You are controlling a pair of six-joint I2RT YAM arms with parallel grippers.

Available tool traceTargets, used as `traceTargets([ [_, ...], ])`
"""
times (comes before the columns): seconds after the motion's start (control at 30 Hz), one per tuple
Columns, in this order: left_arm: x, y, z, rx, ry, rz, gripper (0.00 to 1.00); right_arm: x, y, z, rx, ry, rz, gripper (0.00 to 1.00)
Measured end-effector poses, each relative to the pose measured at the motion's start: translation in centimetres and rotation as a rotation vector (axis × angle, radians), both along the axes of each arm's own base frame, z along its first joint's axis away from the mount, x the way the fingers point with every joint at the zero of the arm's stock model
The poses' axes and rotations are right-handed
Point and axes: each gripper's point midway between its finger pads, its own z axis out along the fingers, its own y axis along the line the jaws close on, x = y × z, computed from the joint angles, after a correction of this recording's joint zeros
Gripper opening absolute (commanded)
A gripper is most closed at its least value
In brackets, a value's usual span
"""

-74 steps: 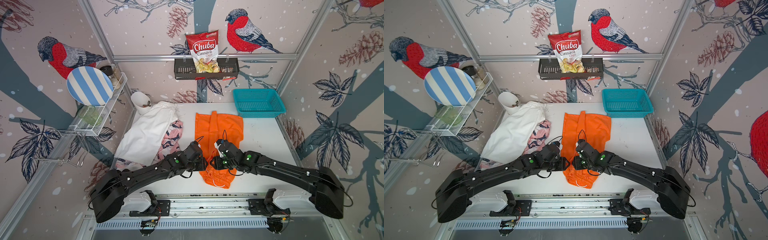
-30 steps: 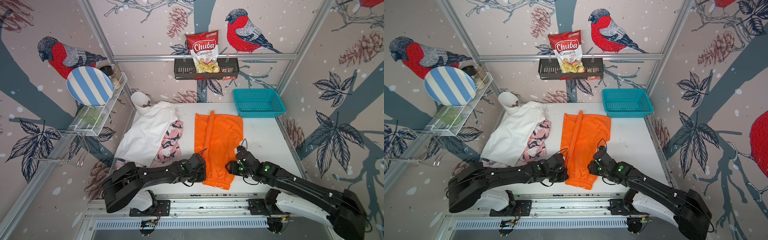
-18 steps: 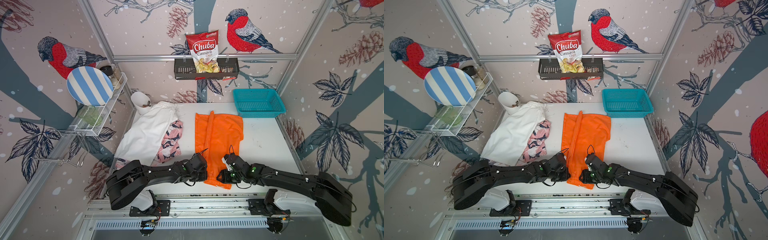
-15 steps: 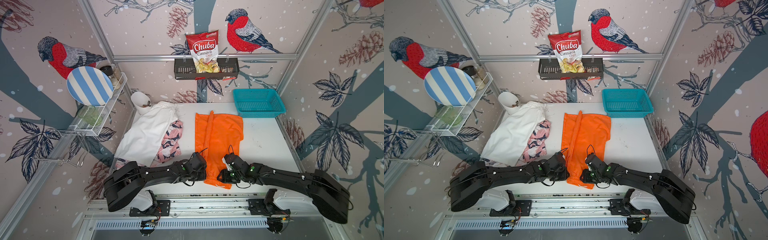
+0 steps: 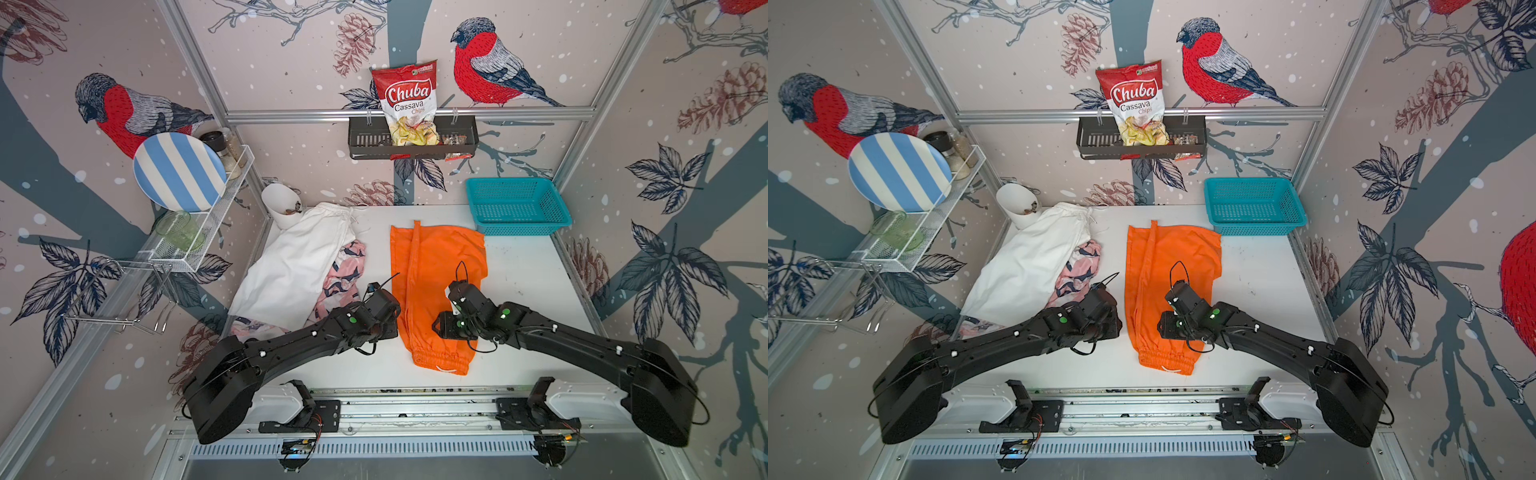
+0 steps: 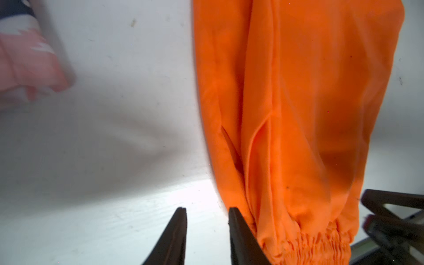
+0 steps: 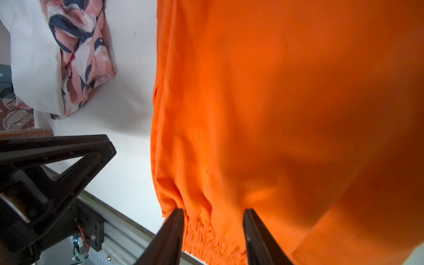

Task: Roll up the shorts
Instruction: Roll the shorts at the center of the board.

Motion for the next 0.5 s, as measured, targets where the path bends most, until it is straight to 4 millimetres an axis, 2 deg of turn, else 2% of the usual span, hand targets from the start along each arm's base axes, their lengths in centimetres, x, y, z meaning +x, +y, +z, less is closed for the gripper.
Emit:
traceTargets([
  [0.07,1.0,0.3,-0.6,0.012,0.013,0.006,0.31,0.6,0.5,-0.3,-0.016,-0.002,0.012,0.47],
  [0.17,2.8,0.1,-1.4,0.029,0.014,0.002,0.26,0.7,2.4,-0.9,0.001,0.015,0.075,0.45],
  [0.3,3.9,-0.8,-2.8,0.032,0.037,-0.029,0.25,-1.7,4.7,-3.5,0.013,0.088,0.199,0.43],
  [0.4,4.1,-1.0,-3.4,0.037,0.046,-0.047,0.25,-4.1,4.0,-5.8,-0.018,0.152,0.252,0.42],
  [0.5,4.4,-1.1,-3.3,0.027,0.038,-0.06,0.25,-5.6,2.8,-6.8,-0.032,0.187,0.268,0.42],
])
